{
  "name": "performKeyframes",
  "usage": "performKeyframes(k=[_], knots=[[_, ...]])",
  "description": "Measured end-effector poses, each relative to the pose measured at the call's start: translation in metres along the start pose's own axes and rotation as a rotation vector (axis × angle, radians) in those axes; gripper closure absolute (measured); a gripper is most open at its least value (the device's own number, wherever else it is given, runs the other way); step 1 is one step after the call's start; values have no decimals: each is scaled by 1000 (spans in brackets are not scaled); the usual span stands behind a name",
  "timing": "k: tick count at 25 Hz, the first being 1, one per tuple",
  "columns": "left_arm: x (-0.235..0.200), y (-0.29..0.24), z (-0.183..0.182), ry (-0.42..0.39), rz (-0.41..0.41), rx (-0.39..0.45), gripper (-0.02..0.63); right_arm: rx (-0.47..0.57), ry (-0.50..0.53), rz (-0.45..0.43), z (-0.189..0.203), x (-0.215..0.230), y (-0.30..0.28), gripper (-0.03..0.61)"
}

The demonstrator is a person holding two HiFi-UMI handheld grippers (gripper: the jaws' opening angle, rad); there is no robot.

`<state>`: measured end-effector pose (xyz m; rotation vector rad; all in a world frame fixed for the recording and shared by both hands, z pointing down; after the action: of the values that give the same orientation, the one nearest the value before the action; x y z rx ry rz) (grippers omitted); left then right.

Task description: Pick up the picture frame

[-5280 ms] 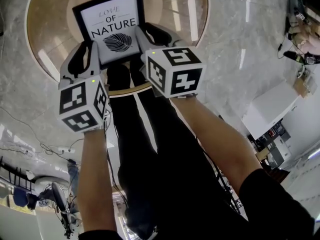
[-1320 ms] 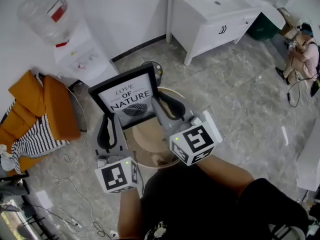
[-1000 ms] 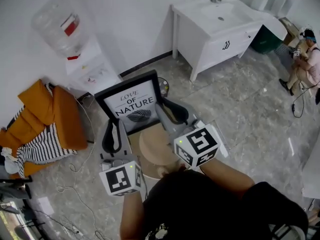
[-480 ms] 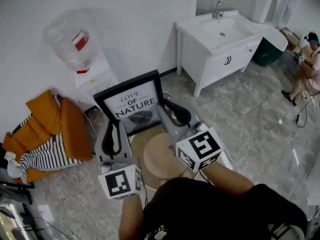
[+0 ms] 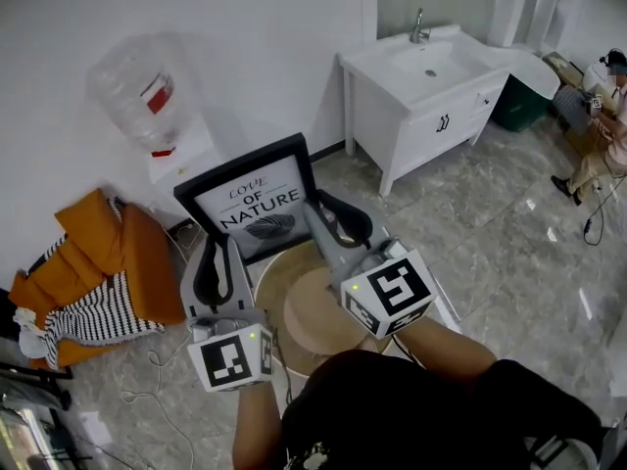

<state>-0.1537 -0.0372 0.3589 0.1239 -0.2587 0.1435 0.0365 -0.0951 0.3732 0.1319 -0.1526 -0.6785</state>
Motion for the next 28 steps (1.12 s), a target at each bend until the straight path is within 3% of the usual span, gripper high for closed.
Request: performKeyframes(k=[28], knots=[[1,0,-3,-29,-11,2,535,29,23,16,2,-3,4,514]])
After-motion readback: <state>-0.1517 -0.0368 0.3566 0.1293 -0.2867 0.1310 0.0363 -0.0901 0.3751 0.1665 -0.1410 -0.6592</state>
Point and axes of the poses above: the fingertips, and each gripper's own axes: y backward along the fingers, x to its right, z out of its underside, the point moved 8 cm from there along y, backward along the fingers, and after that the axes turned 1 degree about y, right-handed, at the moved point
